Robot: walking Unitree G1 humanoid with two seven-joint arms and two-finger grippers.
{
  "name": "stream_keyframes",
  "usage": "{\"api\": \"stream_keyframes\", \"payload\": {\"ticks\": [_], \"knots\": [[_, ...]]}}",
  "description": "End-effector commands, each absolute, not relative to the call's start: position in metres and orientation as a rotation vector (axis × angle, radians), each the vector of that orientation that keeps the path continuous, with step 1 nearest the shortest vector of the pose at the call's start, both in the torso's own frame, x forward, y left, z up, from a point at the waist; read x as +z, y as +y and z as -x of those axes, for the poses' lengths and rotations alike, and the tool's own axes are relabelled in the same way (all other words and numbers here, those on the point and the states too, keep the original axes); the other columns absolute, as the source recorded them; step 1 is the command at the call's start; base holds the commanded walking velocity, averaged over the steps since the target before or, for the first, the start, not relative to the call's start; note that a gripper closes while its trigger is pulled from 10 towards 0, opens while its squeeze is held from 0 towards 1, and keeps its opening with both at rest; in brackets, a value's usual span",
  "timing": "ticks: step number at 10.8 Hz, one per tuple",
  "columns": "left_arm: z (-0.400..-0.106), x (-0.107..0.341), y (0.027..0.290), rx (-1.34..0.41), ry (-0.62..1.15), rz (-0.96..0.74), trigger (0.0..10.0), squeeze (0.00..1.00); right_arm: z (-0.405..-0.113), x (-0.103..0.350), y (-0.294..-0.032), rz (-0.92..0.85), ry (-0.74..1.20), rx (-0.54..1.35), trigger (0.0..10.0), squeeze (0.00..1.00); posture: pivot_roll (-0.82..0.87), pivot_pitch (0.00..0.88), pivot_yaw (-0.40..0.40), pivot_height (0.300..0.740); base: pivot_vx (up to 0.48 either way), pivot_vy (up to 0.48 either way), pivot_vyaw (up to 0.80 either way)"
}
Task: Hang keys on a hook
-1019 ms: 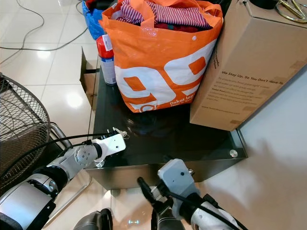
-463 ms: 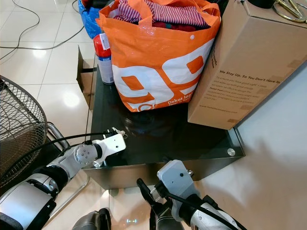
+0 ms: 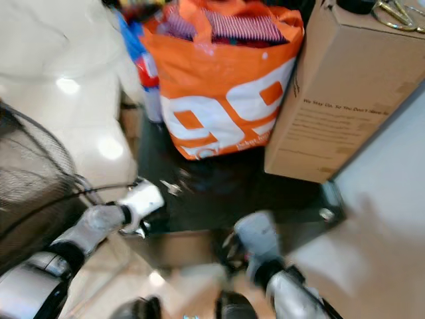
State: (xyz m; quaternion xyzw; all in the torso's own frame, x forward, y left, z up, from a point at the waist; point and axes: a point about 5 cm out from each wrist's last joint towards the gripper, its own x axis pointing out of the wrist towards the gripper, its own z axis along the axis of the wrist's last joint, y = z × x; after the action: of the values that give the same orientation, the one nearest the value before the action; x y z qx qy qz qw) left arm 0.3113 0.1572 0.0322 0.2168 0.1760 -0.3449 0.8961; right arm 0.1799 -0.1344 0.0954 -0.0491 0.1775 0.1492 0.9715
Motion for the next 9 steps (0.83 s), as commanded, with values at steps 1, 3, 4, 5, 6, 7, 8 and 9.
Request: {"api": "stream_keyframes", "payload": {"ticks": [1, 3, 4, 5, 6, 7, 8, 9], "knots": [[-0.316, 0.041, 0.164, -0.655, 0.323, -0.369, 10.0, 0.0, -0.182, 0.095, -0.142, 0.083, 0.349, 0.242, 10.0, 0.0, -0.22, 0.0, 0.055, 0.74, 0.0, 0.0, 0.0], [-0.327, 0.067, 0.166, -0.525, 0.189, -0.177, 10.0, 1.0, -0.194, 0.087, -0.163, 0.035, 0.329, 0.057, 10.0, 0.0, -0.19, 0.0, 0.101, 0.74, 0.0, 0.0, 0.0], [-0.329, 0.08, 0.162, -0.469, 0.13, -0.129, 10.0, 1.0, -0.199, 0.087, -0.173, 0.036, 0.316, -0.001, 10.0, 0.0, -0.17, 0.0, 0.109, 0.74, 0.0, 0.0, 0.0], [-0.325, 0.084, 0.159, -0.435, 0.103, -0.13, 10.0, 1.0, -0.207, 0.089, -0.177, 0.043, 0.29, -0.032, 10.0, 0.0, -0.17, 0.0, 0.108, 0.74, 0.0, 0.0, 0.0], [-0.316, 0.086, 0.155, -0.42, 0.087, -0.167, 10.0, 1.0, -0.215, 0.092, -0.177, 0.042, 0.273, -0.042, 10.0, 0.0, -0.16, 0.0, 0.097, 0.74, 0.0, 0.0, 0.0], [-0.312, 0.085, 0.154, -0.401, 0.092, -0.17, 10.0, 1.0, -0.217, 0.091, -0.177, 0.038, 0.277, -0.044, 10.0, 0.0, -0.16, 0.0, 0.094, 0.74, 0.0, 0.0, 0.0], [-0.31, 0.086, 0.155, -0.357, 0.1, -0.156, 10.0, 1.0, -0.217, 0.087, -0.177, 0.019, 0.289, -0.052, 10.0, 0.0, -0.16, 0.0, 0.096, 0.74, 0.0, 0.0, 0.0], [-0.31, 0.09, 0.152, -0.358, 0.089, -0.184, 10.0, 1.0, -0.218, 0.083, -0.175, 0.0, 0.294, -0.06, 10.0, 0.0, -0.16, 0.0, 0.098, 0.74, 0.0, 0.0, 0.0]]}}
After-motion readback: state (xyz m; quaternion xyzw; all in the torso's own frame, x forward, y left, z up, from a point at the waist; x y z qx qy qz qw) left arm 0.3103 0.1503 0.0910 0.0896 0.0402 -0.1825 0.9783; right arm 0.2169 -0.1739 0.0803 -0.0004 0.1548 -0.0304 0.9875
